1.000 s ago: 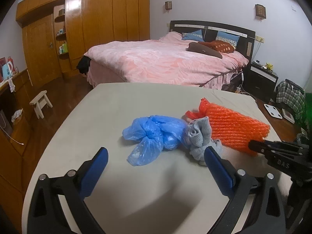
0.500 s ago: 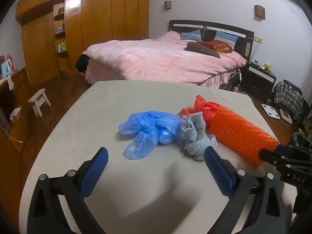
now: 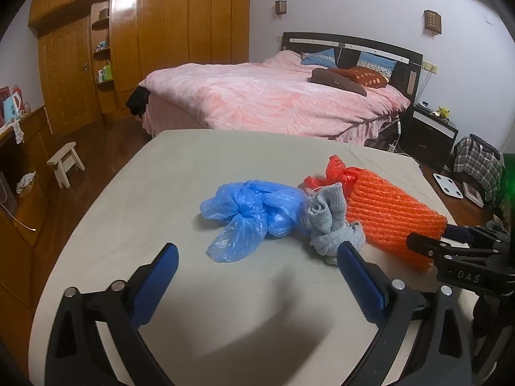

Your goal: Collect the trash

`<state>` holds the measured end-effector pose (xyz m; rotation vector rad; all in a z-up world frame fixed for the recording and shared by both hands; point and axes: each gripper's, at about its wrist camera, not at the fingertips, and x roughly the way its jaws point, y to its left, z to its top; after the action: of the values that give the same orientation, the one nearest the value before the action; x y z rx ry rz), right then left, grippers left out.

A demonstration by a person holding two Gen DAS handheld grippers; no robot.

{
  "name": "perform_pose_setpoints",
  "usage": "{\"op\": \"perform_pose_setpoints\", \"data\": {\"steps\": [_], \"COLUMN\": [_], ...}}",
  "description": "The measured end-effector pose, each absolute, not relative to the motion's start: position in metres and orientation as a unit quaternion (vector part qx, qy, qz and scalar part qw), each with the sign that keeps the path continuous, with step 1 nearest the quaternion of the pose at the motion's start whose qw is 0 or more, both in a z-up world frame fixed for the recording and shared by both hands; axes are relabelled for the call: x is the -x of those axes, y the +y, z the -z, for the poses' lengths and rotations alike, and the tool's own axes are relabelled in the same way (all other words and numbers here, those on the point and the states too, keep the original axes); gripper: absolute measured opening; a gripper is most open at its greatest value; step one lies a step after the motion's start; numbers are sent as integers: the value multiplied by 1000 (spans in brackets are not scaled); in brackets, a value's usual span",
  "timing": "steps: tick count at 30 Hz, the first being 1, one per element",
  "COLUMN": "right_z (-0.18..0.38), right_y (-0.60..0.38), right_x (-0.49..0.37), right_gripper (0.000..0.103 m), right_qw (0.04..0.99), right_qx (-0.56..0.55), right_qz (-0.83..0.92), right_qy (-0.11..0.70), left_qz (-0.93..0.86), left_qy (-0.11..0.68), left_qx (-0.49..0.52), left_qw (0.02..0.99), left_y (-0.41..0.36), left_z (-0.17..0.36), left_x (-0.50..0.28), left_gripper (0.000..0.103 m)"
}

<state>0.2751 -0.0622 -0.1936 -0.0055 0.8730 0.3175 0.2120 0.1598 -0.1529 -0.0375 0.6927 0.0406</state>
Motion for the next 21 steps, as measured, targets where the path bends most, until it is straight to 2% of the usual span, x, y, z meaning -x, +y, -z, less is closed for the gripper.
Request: {"op": "perform_pose_setpoints", "data": {"steps": [4,9,10,11,12,14,16,17,21], "right_z": [188,191,193,194,197,201,202,202,198], "right_y": [-62,-58,-57,-56,-55,-54,-54,-53,-53], "right_x": [-273,-285,-287,-289,-290,-291,-290,-289,-279], "right_gripper": [86,85,79,67,62,44,31,21,13], "right_qw": [903,898,895,892,888,880,876,875,874], "right_qx": [16,18,16,14,12,1,-9,-13,-22], "right_qz": [-158,-171,-175,-179,-183,-189,-197,-201,-209], "right_qy": [399,405,411,415,423,436,440,441,439], "left_qz": [-23,-25,-25,-24,-24,-23,-21,-20,-10], "left_qy": [341,343,342,342,343,342,343,343,342], "left_qx": [22,24,24,23,24,24,25,25,27], "left_qw": [939,939,939,939,939,939,939,939,939], "left_y": [163,164,164,163,164,163,162,161,156], "left_z": [155,157,157,157,157,157,157,157,156], "left_x": [-212,-213,-213,-213,-213,-213,-214,-215,-215], "left_gripper": [97,97,96,96,96,96,96,96,95]}}
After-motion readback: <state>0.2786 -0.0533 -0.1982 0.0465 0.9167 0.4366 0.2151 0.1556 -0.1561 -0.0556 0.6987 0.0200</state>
